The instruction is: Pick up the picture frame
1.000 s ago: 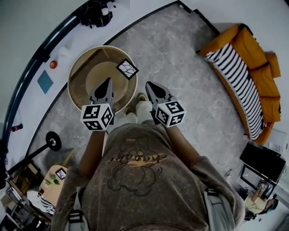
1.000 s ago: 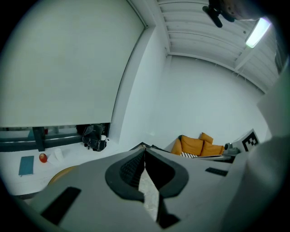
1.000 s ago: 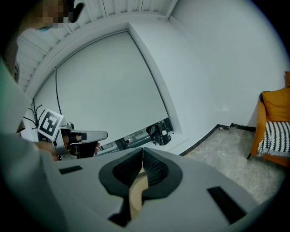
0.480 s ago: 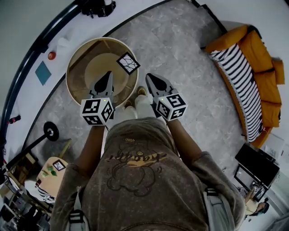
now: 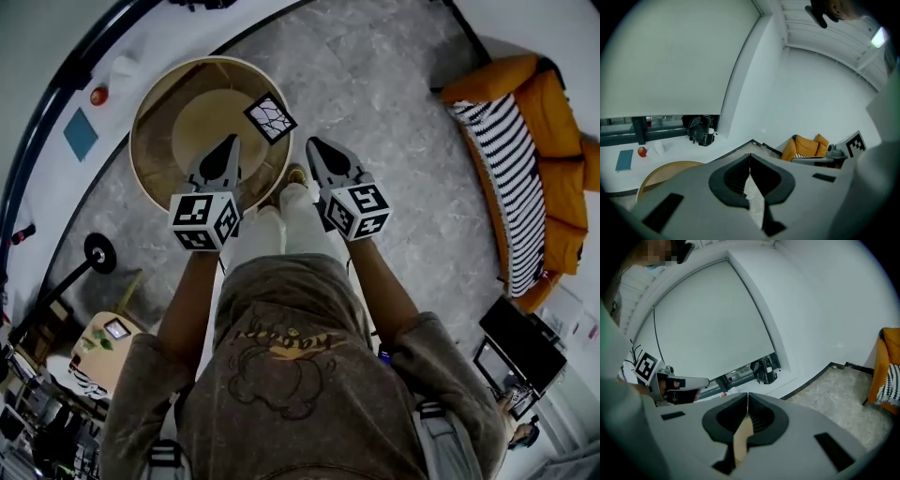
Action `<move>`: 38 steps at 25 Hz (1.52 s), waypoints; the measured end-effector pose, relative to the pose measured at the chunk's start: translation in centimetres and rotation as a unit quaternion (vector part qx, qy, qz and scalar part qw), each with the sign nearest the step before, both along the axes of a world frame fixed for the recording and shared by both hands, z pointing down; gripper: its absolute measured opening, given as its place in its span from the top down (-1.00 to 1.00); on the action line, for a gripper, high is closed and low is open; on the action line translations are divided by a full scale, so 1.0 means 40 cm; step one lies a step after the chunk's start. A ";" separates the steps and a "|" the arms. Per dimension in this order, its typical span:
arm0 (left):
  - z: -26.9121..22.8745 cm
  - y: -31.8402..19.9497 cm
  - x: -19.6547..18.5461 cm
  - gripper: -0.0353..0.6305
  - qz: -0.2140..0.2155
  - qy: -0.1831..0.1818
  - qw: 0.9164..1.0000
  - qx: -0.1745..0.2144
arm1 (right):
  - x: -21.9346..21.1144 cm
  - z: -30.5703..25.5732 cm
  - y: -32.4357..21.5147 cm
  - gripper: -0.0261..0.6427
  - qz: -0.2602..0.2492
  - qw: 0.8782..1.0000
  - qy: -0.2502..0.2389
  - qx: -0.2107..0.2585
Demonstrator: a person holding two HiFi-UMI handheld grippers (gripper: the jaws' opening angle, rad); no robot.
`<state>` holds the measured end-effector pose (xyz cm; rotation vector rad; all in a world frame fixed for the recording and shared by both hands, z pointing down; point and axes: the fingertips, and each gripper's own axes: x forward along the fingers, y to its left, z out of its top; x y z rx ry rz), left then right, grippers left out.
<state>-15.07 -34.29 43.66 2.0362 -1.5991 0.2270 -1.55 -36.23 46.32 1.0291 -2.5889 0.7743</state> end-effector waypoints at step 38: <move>0.658 -0.109 0.010 0.84 -0.016 0.016 0.997 -0.072 | -0.012 0.648 -0.145 0.61 0.011 0.997 0.028 -0.067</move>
